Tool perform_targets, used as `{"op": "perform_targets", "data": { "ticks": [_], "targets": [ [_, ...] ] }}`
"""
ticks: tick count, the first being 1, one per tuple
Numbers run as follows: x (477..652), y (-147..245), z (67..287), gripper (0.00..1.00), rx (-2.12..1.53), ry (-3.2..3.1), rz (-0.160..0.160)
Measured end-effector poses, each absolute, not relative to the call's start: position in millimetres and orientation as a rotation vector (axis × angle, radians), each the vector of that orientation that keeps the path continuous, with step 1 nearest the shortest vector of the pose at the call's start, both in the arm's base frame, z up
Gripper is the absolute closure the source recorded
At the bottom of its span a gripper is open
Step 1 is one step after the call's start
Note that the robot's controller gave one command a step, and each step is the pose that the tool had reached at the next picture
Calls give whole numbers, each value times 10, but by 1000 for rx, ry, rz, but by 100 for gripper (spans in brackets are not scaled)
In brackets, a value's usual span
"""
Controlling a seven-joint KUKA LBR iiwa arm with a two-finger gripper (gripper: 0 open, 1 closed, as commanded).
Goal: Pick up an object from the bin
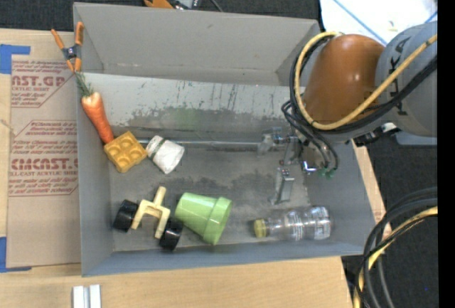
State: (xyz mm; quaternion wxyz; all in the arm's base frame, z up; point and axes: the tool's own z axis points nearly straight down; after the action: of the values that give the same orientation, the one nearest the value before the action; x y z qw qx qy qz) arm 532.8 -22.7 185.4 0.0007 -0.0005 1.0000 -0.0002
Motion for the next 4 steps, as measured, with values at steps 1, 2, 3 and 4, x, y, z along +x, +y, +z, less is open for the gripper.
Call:
{"op": "perform_targets", "data": {
  "ticks": [1, 2, 3, 4],
  "targets": [
    [5328, -227, 1854, 0, -1, 3140, -1],
    [5224, -52, 1061, 0, -141, 3140, 0],
    [5486, -39, 1069, 0, -165, 3123, -4],
    [5341, 405, 699, 0, -245, 3139, 4]
  ]
}}
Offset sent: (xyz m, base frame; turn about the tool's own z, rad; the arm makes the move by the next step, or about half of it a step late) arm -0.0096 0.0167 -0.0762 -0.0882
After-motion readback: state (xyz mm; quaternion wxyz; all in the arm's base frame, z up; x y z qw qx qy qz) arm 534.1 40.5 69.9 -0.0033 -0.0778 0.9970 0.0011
